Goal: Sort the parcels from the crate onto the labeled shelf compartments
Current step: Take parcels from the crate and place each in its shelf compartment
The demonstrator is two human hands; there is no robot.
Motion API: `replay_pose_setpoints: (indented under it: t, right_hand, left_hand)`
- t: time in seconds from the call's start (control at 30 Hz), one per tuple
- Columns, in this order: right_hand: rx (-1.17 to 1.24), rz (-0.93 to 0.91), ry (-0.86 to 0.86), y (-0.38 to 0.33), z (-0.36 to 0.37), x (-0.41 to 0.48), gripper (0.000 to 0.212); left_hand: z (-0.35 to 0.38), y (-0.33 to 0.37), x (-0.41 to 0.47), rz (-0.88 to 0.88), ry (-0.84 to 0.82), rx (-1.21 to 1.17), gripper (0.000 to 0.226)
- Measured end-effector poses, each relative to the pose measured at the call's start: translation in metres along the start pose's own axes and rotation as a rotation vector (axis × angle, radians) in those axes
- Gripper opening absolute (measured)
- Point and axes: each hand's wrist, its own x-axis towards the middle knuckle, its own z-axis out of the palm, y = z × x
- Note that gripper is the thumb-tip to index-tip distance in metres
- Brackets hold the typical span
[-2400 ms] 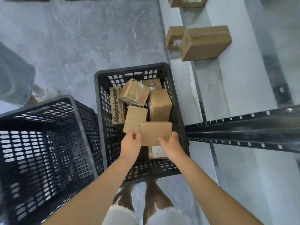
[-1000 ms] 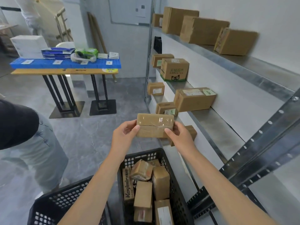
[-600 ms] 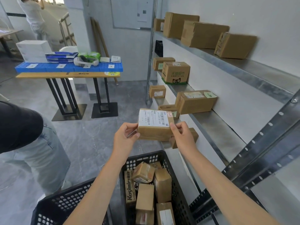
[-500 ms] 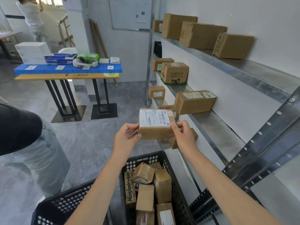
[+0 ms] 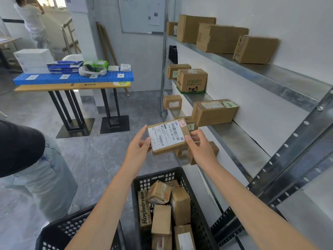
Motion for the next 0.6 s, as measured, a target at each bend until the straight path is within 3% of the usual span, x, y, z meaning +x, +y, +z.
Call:
replay_pose_setpoints:
  t: [0.23,0.33,0.6]
  right_hand:
    - [0.01,0.018,0.003,0.003,0.0,0.004,0.013]
    - [0.138,0.052,0.007,-0.002,0.0,0.004,0.01]
    - [0.32,0.083,-0.04,-0.018,0.005,0.007,0.02]
  left_hand:
    - [0.005,-0.006,0.005,0.047,0.084,0.005,0.025]
    - [0.009,-0.004,0.001,0.064,0.124,-0.006,0.015]
    - [0.011,0.0,-0.003,0.029,0.042,-0.029,0.035]
